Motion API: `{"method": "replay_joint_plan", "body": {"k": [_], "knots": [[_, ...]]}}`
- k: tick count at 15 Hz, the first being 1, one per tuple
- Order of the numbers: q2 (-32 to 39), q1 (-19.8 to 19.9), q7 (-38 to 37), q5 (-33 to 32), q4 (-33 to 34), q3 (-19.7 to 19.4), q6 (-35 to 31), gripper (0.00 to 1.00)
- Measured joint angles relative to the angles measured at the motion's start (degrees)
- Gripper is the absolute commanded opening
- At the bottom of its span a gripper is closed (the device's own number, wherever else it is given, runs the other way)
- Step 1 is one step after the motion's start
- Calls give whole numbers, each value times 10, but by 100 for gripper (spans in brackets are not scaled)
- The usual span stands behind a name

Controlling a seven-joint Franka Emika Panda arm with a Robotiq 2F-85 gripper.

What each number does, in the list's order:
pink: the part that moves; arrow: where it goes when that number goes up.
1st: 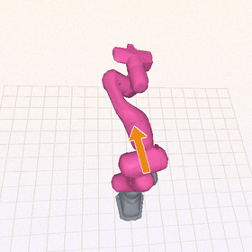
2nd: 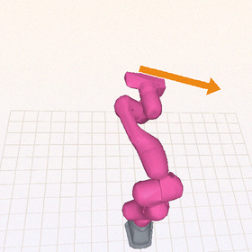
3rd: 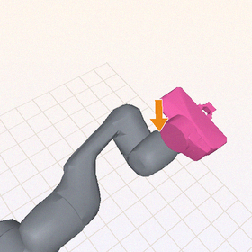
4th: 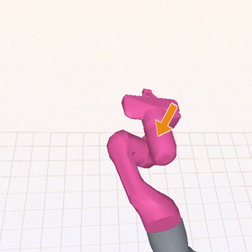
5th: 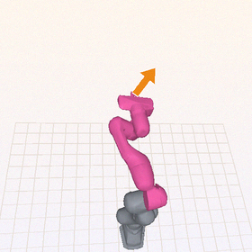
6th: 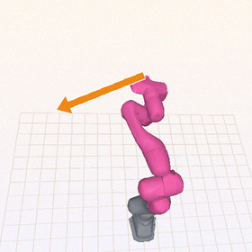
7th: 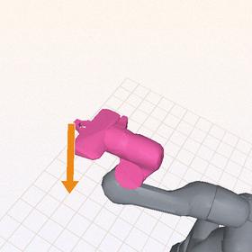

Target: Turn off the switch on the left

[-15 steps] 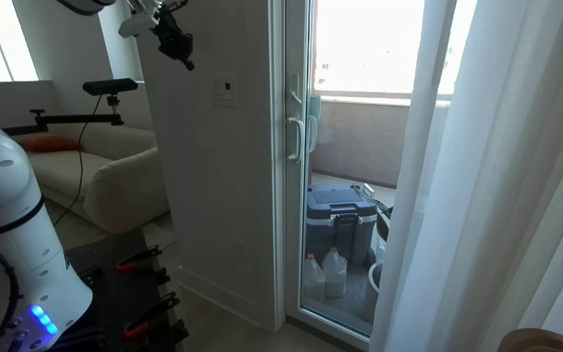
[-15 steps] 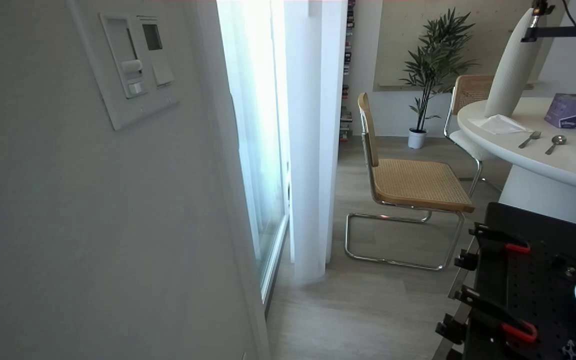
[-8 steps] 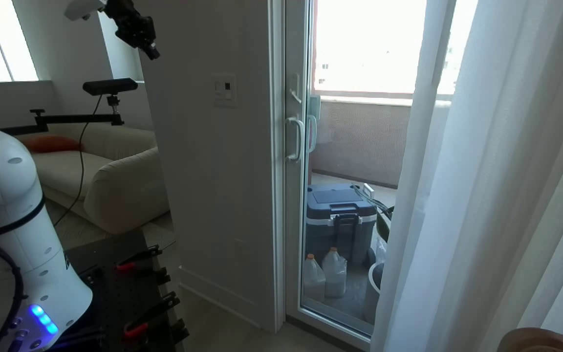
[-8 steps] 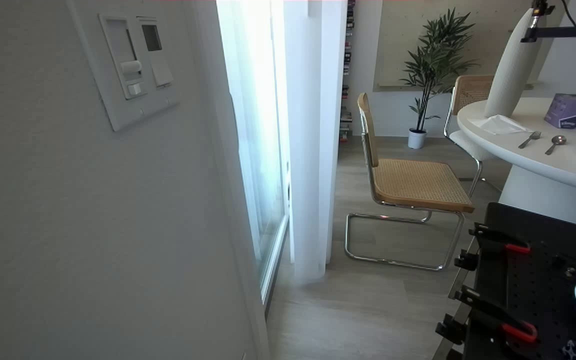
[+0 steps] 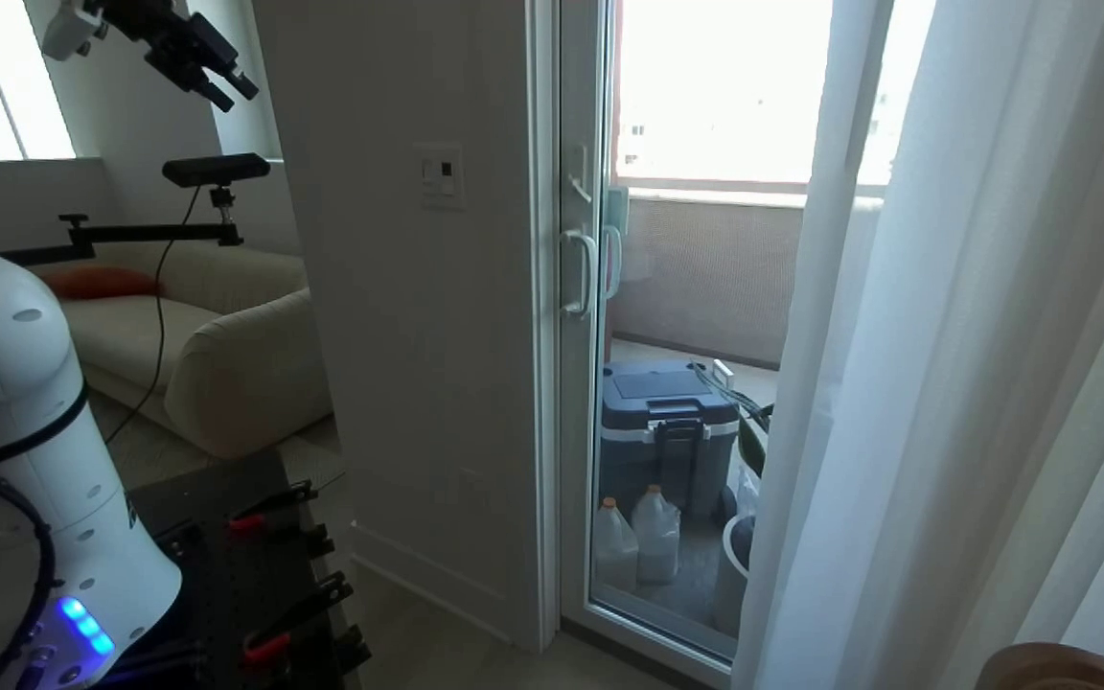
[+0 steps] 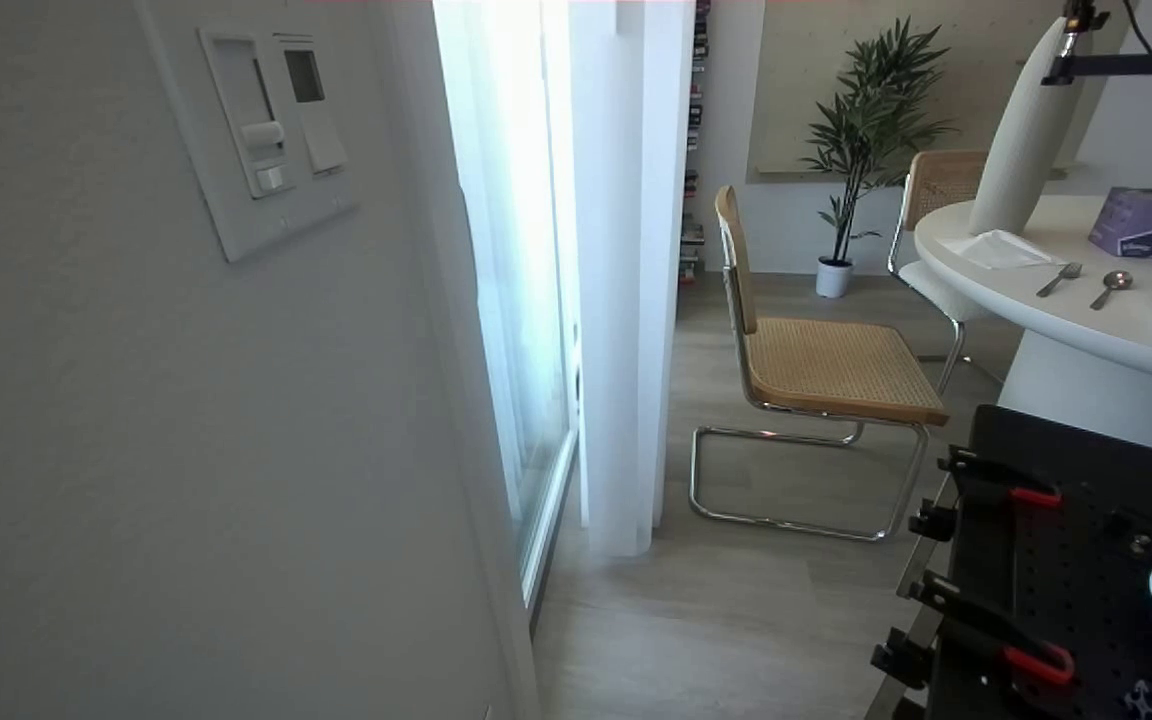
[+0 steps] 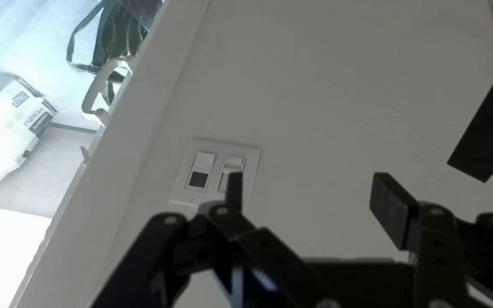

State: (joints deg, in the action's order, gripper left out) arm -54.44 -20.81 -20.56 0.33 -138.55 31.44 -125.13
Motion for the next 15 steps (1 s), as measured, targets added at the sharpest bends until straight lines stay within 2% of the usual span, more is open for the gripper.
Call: {"method": "replay_joint_plan", "body": {"k": [4,8,15], "knots": [[-20,45,-23,-3,-6,40,-27,100],[-10,93,-22,-4,-9,43,-66,100],[-3,96,-22,-4,-9,43,-71,100]]}}
